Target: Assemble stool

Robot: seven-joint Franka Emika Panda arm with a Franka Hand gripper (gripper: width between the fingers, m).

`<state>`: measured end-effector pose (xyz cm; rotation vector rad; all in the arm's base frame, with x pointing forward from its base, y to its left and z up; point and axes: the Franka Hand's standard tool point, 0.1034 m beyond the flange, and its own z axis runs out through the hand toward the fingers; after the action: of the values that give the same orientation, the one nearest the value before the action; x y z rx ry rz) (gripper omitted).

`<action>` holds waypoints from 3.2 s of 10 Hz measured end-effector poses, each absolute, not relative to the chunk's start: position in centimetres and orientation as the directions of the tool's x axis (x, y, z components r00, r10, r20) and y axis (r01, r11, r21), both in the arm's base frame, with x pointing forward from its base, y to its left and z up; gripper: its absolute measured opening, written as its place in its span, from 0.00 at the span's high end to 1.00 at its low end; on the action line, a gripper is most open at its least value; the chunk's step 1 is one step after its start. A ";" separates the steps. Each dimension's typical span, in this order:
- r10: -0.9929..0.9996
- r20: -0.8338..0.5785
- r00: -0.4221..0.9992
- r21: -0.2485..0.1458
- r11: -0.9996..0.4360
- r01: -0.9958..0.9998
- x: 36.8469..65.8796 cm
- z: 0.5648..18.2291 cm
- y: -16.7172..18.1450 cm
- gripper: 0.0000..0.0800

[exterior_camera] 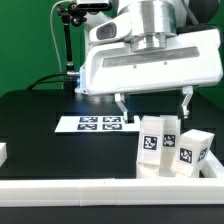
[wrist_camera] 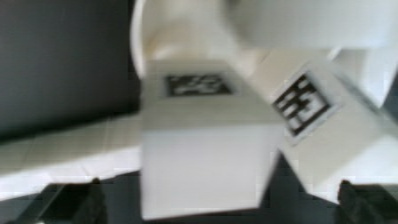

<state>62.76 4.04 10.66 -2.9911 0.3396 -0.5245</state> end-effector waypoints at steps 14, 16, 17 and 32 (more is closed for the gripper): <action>-0.380 0.115 0.918 -0.119 -0.922 -0.367 62.0 9.3 4.0 0.19; -0.376 0.109 0.920 -0.116 -0.924 -0.364 61.8 8.9 4.2 0.19; -0.373 0.108 0.921 -0.114 -0.925 -0.361 61.8 8.7 4.1 0.19; -0.768 0.038 0.639 -0.181 -0.634 -0.752 61.9 8.3 3.8 0.58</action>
Offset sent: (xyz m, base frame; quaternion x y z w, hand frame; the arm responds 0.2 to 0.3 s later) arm 0.0000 0.0000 0.0000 0.0000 -0.0650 0.0000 0.9979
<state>61.93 3.84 8.35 -2.7078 1.2635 -0.1669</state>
